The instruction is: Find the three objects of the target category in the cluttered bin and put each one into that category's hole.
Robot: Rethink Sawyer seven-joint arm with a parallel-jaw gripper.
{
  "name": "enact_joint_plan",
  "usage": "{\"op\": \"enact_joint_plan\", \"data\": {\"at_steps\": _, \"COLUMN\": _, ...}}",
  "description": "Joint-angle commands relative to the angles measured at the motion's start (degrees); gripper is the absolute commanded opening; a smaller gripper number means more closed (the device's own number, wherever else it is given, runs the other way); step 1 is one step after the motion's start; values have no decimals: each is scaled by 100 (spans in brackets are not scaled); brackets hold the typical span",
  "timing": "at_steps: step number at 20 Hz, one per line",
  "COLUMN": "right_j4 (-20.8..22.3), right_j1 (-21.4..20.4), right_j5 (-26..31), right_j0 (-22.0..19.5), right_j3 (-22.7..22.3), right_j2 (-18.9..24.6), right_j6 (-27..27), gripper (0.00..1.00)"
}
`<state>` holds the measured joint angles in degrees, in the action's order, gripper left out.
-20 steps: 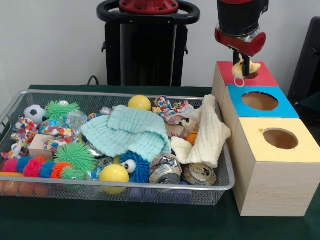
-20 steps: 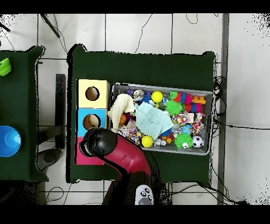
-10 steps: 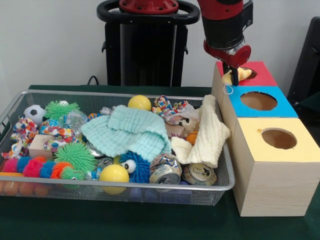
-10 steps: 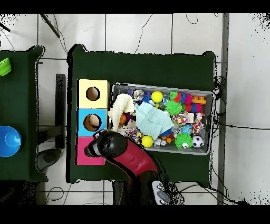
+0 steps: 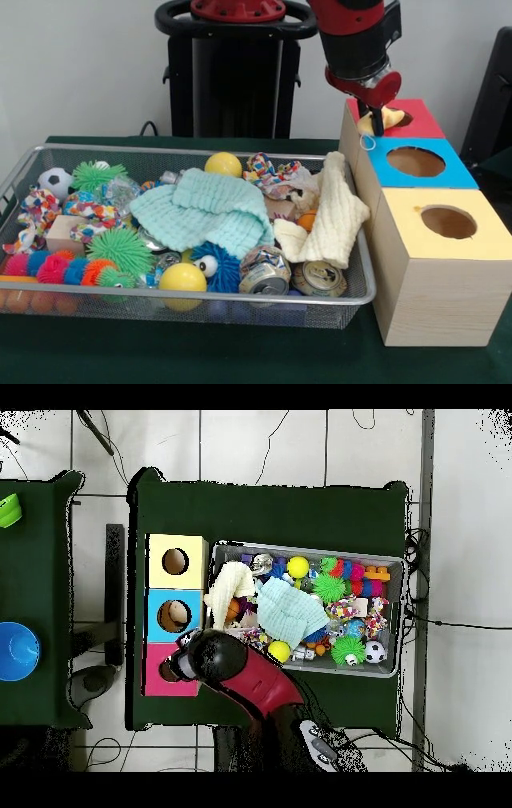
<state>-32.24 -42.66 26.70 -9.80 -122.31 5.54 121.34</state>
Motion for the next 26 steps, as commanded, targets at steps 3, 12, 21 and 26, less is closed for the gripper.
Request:
{"op": "enact_joint_plan", "data": {"at_steps": 3, "right_j4": 373, "right_j1": 316, "right_j5": -149, "right_j0": 292, "right_j3": -308, "right_j2": 311, "right_j6": 511, "gripper": 0}}
{"op": "enact_joint_plan", "data": {"at_steps": 12, "right_j4": 385, "right_j1": -446, "right_j5": 812, "right_j0": 702, "right_j3": -377, "right_j2": 62, "right_j6": 941, "gripper": 0}}
{"op": "enact_joint_plan", "data": {"at_steps": 21, "right_j4": 367, "right_j1": -146, "right_j5": 327, "right_j0": 462, "right_j3": -502, "right_j2": 176, "right_j6": 457, "gripper": 0}}
{"op": "enact_joint_plan", "data": {"at_steps": 26, "right_j4": 926, "right_j1": 131, "right_j5": 117, "right_j0": 412, "right_j3": -189, "right_j2": -163, "right_j6": 246, "gripper": 0}}
